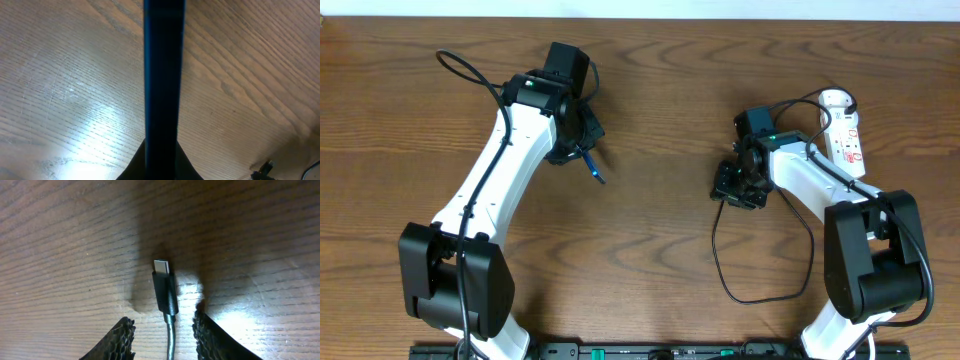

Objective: Plug charger to phone and switch on socket
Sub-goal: 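Lower the right gripper and grasp the black cable's USB-C plug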

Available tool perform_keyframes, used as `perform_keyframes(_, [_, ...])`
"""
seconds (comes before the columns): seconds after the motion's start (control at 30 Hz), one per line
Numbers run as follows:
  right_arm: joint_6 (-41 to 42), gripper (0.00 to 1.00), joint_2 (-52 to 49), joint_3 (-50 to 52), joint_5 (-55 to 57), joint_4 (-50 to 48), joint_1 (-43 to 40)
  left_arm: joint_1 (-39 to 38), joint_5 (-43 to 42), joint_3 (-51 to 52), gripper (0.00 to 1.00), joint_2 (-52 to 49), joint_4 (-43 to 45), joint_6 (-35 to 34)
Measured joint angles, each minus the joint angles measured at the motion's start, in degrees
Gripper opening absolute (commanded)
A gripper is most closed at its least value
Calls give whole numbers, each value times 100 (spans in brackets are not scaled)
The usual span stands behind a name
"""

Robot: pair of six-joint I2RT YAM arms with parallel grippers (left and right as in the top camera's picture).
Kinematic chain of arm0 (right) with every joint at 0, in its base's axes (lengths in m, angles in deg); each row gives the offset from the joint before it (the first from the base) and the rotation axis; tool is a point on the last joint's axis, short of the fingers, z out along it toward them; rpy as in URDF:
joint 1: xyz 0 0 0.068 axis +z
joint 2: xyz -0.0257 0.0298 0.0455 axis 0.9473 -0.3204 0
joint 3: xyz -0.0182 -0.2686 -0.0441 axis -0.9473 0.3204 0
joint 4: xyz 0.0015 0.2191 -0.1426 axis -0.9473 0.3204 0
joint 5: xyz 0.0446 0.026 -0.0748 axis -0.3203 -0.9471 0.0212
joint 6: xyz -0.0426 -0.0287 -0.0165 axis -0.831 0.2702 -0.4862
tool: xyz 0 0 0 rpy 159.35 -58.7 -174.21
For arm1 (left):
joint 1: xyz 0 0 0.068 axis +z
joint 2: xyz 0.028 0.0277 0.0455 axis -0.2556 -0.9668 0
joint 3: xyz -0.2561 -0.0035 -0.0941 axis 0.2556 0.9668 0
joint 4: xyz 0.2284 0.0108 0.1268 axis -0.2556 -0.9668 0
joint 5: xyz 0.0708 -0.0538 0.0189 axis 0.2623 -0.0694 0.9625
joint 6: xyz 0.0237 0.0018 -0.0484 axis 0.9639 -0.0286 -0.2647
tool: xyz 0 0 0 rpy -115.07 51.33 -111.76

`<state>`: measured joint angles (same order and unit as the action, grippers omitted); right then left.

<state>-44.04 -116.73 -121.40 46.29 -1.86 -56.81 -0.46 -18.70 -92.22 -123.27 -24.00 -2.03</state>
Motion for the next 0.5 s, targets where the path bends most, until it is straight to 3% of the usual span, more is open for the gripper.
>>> perform_keyframes(0.5, [-4, 20, -39, -2, -15, -81, 0, 0, 0, 0, 7, 0, 0, 0])
